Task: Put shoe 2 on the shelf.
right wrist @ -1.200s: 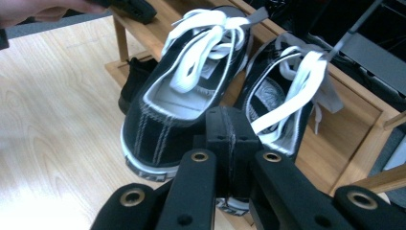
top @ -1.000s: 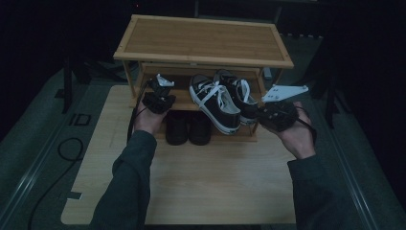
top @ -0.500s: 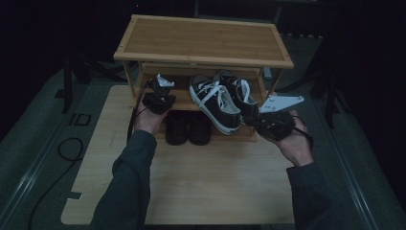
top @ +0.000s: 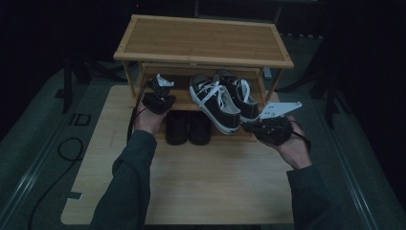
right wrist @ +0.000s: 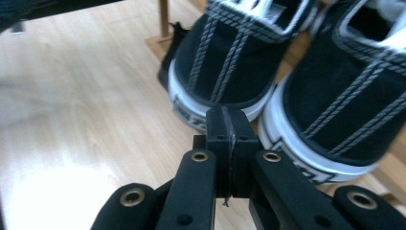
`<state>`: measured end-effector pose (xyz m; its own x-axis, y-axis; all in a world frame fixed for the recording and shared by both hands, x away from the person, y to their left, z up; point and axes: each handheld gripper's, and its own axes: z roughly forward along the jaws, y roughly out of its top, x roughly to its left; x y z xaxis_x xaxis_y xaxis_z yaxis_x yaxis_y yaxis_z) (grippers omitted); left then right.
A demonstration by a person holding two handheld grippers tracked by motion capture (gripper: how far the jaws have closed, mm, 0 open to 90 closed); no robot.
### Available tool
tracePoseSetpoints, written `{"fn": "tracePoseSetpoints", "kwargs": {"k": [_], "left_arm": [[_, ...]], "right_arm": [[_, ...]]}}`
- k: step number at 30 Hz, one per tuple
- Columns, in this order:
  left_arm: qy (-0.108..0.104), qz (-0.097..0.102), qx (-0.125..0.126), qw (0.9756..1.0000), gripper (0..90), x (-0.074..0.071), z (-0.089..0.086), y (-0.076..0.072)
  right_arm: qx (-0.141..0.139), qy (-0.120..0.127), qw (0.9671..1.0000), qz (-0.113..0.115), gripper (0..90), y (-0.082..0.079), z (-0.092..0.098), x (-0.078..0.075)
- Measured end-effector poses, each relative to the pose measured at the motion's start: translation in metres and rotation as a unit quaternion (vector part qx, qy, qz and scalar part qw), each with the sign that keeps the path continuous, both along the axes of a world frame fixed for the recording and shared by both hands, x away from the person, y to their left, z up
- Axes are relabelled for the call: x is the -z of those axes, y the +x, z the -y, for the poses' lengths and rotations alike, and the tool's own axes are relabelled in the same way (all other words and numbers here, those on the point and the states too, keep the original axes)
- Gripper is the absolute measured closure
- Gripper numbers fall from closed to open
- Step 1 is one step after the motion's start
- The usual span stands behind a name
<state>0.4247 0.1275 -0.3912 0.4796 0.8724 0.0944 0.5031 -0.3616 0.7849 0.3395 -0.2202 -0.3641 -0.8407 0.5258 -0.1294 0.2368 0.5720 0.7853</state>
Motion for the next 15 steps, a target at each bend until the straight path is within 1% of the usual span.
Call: {"fn": "tracePoseSetpoints", "kwargs": {"k": [3, 5, 7, 11, 15], "left_arm": [[-0.002, -0.001, 0.0, 1.0, 90.0, 0.0, 0.0, 0.0], [-0.003, -0.001, 0.001, 1.0, 90.0, 0.0, 0.0, 0.0], [-0.003, -0.001, 0.0, 1.0, 90.0, 0.0, -0.001, 0.0], [-0.001, -0.001, 0.0, 1.0, 90.0, 0.0, 0.0, 0.0], [-0.005, -0.003, -0.001, 1.0, 90.0, 0.0, -0.001, 0.0]], "right_arm": [[-0.02, 0.011, 0.9997, -0.003, 90.0, 0.001, 0.002, 0.005], [-0.038, 0.021, 0.999, -0.005, 90.0, 0.001, 0.003, 0.009], [-0.06, 0.031, 0.9977, -0.003, 90.0, 0.001, 0.004, 0.013], [-0.068, 0.035, 0.9971, -0.008, 90.0, 0.004, 0.004, 0.018], [-0.071, 0.039, 0.9966, -0.012, 90.0, 0.006, 0.004, 0.023]]}}
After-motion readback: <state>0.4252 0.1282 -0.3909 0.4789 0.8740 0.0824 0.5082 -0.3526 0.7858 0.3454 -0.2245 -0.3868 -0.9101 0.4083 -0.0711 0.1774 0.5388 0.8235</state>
